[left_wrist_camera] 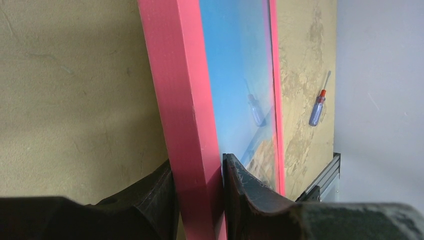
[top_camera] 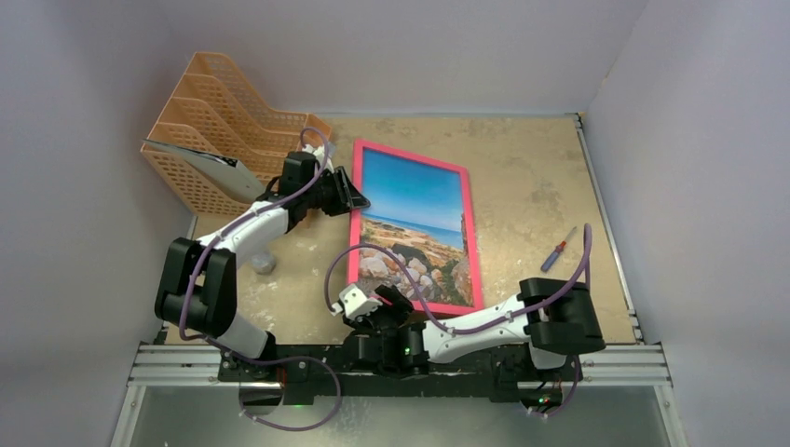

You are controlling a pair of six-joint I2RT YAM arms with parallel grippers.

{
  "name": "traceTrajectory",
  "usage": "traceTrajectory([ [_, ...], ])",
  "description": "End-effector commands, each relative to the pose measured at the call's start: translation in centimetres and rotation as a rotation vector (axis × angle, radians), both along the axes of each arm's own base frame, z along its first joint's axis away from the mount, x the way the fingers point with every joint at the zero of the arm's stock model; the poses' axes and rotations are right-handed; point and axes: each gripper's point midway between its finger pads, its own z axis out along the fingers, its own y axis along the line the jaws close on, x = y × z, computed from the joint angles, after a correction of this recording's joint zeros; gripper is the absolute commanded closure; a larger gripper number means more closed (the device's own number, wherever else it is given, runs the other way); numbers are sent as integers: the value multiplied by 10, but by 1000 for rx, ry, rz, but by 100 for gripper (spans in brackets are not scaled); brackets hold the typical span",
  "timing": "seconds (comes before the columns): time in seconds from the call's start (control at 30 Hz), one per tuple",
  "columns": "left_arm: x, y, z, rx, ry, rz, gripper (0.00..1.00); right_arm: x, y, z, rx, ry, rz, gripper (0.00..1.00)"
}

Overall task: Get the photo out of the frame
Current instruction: Turn over the photo frame at the center of the board.

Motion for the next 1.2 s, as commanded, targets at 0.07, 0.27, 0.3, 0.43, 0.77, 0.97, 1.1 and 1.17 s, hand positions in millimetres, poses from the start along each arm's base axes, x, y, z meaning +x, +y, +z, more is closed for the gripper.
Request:
traceTrajectory([
  [0.07, 10, 0, 48, 9, -159, -43, 100, 13, -13, 21, 54, -87, -115, 45],
  [0.27, 10, -2, 60, -13, -183, -46, 94, 12, -18, 29, 107, -83, -136, 72],
  [0.3, 10, -2, 63, -15, -187, -48, 91, 12, -18, 31, 119, -80, -139, 79],
  [0.43, 10, -2, 71, -17, -208, -52, 81, 12, -19, 38, 171, -70, -147, 85],
  [0.77, 9, 5, 129, -39, -394, -11, 19, 6, -16, 55, 332, 5, -100, 89],
  [0.97, 2, 24, 178, -42, -547, 95, 12, 4, -15, 78, 446, 30, -74, 89],
  [1.1, -3, 49, 196, 8, -604, 218, 11, 1, -11, 114, 584, 42, -8, 89],
  [1.17, -6, 61, 195, 47, -595, 272, 11, -2, -10, 135, 665, 51, 48, 89],
])
